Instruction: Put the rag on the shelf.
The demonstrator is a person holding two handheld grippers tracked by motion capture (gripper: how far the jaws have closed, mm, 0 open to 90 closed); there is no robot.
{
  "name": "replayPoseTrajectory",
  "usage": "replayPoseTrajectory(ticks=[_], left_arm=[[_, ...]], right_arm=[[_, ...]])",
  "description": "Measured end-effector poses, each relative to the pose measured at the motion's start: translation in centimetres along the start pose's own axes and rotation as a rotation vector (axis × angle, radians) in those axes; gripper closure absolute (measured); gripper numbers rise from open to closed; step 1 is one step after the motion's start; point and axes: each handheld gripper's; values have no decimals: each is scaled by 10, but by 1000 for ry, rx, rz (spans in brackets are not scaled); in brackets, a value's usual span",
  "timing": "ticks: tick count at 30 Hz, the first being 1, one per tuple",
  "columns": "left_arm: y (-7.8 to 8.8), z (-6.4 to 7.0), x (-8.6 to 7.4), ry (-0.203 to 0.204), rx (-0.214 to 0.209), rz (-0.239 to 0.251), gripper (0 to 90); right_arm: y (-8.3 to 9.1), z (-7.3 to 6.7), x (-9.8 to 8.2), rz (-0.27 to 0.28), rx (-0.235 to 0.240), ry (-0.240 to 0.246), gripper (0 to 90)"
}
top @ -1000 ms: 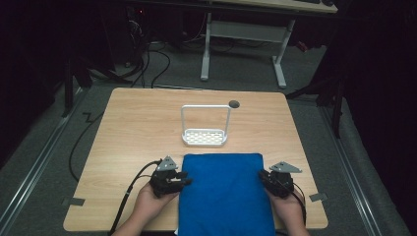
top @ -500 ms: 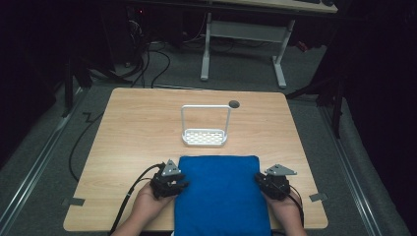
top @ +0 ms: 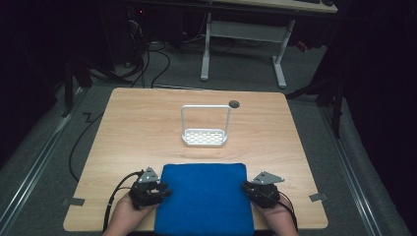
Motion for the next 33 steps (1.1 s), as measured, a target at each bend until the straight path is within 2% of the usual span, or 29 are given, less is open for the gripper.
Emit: replayPoseTrajectory(ticks=[2,3,5,8,10,12,13,17,18,19,23,25,28,33], left_arm=[[0,-3,1,20,-12,0,656],[0,-4,2,15,-3,9,649],[3,-9,6,6,23,58,623],[5,-24,12,33,71,145,569],[2,-37,16,73,121,169,539],[-4,-49,20,146,131,184,521],[-9,-52,21,162,134,186,516],[-29,-57,24,166,176,135,569],[-32,-58,23,183,178,121,594],[-32,-58,22,188,166,126,609],[-33,-51,22,139,151,106,667],[-33,-49,21,134,141,107,717],[-34,-49,21,124,128,103,782],[-35,-52,20,143,113,106,855]], right_arm=[[0,0,0,-2,4,1,805],[-1,0,1,-3,6,3,803],[-1,1,1,-3,10,4,800],[-1,2,1,-1,17,5,797],[-1,2,1,-1,20,-2,796],[-1,3,1,0,24,-3,795],[-2,3,1,-1,23,-6,795],[-1,3,0,1,26,-3,792],[-1,3,0,2,26,-3,791],[-1,3,0,3,27,-4,790],[-1,4,1,3,31,-17,745],[-1,6,3,21,15,-32,718],[-5,12,10,49,-27,-82,655],[-22,24,23,51,-103,-123,566]])
Point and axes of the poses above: each handheld gripper's, and its own axes: y roughly backward along the jaws, x roughly out of its top, z roughly to its right, and after that the axes turned 15 degrees about z, right-handed
